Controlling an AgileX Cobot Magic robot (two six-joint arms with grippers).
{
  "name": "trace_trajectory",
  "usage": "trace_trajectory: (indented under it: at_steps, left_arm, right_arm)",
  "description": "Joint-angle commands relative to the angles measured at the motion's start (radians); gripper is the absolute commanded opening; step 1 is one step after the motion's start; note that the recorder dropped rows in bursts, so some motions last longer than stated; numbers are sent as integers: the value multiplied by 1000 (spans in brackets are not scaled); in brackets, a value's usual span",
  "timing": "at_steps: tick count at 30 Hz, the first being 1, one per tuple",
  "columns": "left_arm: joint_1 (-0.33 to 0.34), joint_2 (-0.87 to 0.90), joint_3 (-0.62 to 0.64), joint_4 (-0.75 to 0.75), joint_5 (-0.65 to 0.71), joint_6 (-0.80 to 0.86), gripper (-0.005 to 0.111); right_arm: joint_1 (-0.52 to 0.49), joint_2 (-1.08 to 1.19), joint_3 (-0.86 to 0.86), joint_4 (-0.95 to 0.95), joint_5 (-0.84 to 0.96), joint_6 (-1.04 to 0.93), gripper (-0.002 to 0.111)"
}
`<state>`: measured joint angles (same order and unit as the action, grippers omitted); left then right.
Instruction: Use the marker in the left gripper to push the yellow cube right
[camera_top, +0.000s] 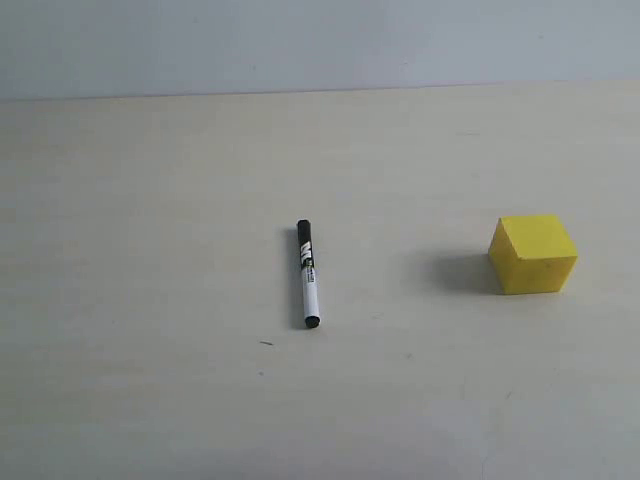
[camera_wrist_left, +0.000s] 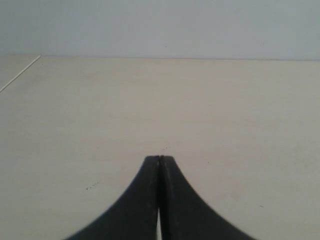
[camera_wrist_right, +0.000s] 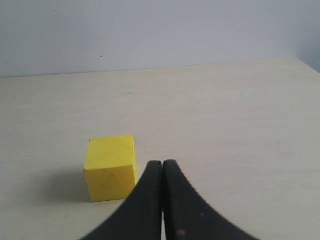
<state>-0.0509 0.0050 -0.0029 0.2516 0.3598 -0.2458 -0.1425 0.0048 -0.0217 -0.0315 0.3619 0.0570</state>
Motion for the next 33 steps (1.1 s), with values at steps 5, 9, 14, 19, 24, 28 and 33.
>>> trace_trajectory:
  at_steps: [5, 9, 14, 19, 24, 28, 33]
  left_arm:
    - [2, -5, 3, -26, 2, -16, 0]
    - [2, -5, 3, -26, 2, -16, 0]
    - [2, -5, 3, -26, 2, -16, 0]
    - [2, -5, 3, -26, 2, -16, 0]
    - [2, -5, 3, -26, 2, -16, 0]
    - [2, -5, 3, -26, 2, -16, 0]
    - [2, -5, 3, -26, 2, -16, 0]
  right_arm:
    - [-4, -5, 4, -1, -4, -2, 0]
    - [-4, -5, 4, -1, -4, -2, 0]
    - [-4, -5, 4, -1, -4, -2, 0]
    - [-4, -5, 4, -1, -4, -2, 0]
    - [-4, -5, 4, -1, -4, -2, 0]
    - [-4, -5, 4, -1, -4, -2, 0]
    - [-4, -5, 4, -1, -4, -2, 0]
